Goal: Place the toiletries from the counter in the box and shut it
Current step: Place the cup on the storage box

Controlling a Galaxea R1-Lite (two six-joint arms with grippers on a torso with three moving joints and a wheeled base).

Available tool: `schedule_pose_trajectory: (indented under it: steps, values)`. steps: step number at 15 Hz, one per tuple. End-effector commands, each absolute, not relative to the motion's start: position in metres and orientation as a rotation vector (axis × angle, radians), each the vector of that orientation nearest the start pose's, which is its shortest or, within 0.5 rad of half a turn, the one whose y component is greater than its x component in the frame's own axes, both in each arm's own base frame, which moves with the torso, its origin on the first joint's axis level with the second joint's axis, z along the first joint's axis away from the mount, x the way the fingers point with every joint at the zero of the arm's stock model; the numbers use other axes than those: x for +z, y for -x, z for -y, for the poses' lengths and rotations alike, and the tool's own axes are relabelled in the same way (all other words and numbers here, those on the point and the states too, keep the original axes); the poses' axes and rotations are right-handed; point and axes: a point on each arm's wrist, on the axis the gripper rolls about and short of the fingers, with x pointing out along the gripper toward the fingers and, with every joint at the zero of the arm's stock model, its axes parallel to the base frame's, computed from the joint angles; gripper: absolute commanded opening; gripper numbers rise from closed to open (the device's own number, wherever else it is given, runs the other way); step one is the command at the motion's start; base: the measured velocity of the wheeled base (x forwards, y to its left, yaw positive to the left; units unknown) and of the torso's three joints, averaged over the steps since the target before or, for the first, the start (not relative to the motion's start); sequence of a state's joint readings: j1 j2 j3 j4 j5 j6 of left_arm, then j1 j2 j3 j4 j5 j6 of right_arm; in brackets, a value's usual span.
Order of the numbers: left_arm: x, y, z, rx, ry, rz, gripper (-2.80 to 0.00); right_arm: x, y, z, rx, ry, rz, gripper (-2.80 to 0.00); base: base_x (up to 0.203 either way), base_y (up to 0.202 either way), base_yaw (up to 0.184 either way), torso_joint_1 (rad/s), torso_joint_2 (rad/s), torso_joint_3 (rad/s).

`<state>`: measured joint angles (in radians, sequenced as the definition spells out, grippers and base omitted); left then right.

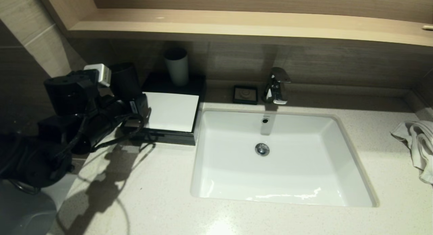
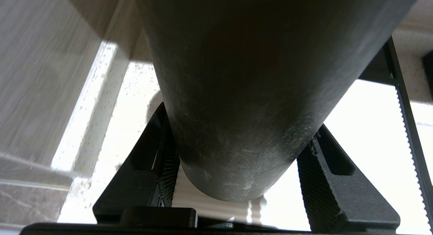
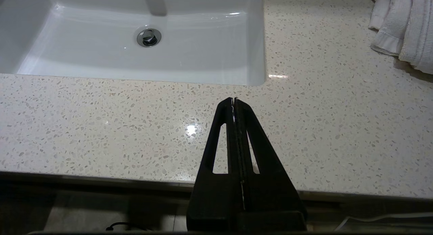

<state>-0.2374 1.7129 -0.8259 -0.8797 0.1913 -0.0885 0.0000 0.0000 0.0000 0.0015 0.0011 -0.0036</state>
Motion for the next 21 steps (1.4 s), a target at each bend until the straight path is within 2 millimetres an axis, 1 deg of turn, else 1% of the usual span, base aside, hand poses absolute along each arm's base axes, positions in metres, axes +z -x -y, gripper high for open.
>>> schedule_pose_trajectory:
  steps: [1, 5, 9, 21]
  values:
    - [0.207, -0.312, 0.071, -0.046, 0.088, 0.002, -2.8, 0.075, 0.023, 0.0, 0.002, 0.003, -0.002, -2.8, 0.0, 0.0, 0.0, 0.0, 0.0, 0.0]
    - [0.207, -0.326, 0.074, -0.046, 0.081, 0.038, -2.8, 0.075, 0.023, 0.0, 0.001, 0.003, 0.0, -2.8, 0.0, 0.0, 0.0, 0.0, 0.0, 0.0]
    - [0.201, -0.338, 0.076, -0.046, 0.079, 0.059, -2.8, 0.075, 0.023, 0.0, 0.002, 0.003, -0.002, -2.8, 0.0, 0.0, 0.0, 0.0, 0.0, 0.0]
    - [0.203, -0.37, 0.083, -0.047, 0.077, 0.121, -2.8, 0.075, 0.023, 0.0, 0.002, 0.003, -0.002, -2.8, 0.0, 0.0, 0.0, 0.0, 0.0, 0.0]
